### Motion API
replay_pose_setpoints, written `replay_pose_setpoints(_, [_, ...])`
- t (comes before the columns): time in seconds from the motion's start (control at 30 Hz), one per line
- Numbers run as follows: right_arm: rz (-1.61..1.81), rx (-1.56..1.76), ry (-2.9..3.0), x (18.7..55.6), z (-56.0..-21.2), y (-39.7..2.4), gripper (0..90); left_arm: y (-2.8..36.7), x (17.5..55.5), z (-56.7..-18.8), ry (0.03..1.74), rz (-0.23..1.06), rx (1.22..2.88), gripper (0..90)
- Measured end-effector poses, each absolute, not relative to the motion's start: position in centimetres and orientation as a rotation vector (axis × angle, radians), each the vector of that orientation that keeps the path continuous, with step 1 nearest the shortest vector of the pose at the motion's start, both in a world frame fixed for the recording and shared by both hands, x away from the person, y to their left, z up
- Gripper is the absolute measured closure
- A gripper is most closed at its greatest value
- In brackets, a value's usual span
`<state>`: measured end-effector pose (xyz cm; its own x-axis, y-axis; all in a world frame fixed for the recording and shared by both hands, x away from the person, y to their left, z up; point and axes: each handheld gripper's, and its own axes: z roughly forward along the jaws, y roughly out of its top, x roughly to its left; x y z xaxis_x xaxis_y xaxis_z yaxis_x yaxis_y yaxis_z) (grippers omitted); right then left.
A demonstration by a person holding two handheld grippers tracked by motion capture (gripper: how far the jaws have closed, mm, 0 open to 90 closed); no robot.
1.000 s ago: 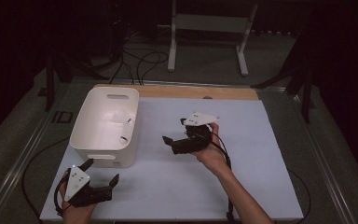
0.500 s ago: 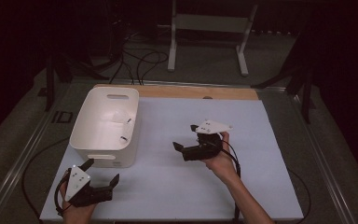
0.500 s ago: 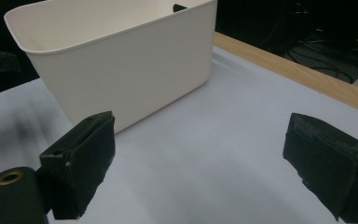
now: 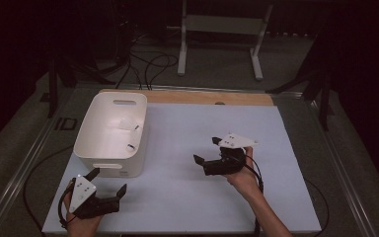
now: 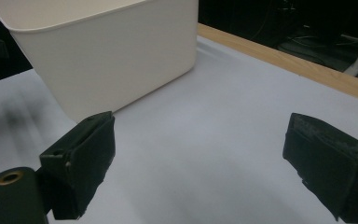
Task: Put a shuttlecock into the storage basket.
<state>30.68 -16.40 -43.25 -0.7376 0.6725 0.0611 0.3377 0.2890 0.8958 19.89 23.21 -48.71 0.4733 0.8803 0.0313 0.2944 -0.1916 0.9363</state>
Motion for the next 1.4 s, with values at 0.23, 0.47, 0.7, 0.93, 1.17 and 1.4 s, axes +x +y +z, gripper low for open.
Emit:
replay_pose_setpoints(0.23, [1.432, 0.929, 2.204, 30.0, -43.5, -17.8, 9.1, 23.1, 19.9, -48.7, 1.009, 0.738, 1.73, 0.0])
replay_pose_setpoints(0.47, [1.421, 0.957, 2.19, 29.5, -44.3, -19.4, 9.1, 23.1, 19.9, -48.7, 1.005, 0.735, 1.732, 0.0])
replay_pose_setpoints(0.7, [1.438, 0.962, 2.16, 28.9, -44.4, -20.2, 9.1, 23.3, 19.9, -48.6, 1.011, 0.725, 1.715, 0.0])
replay_pose_setpoints(0.93, [1.415, 0.996, 2.152, 28.2, -45.8, -21.8, 9.1, 23.3, 20.0, -48.6, 1.013, 0.718, 1.699, 0.0])
replay_pose_setpoints(1.17, [1.424, 1.006, 2.118, 27.4, -46.3, -23.4, 9.2, 23.2, 20.3, -48.5, 1.006, 0.705, 1.697, 0.0])
replay_pose_setpoints(1.4, [1.431, 1.0, 2.085, 26.4, -47.1, -24.4, 9.2, 23.1, 20.6, -48.5, 1.003, 0.688, 1.69, 0.0])
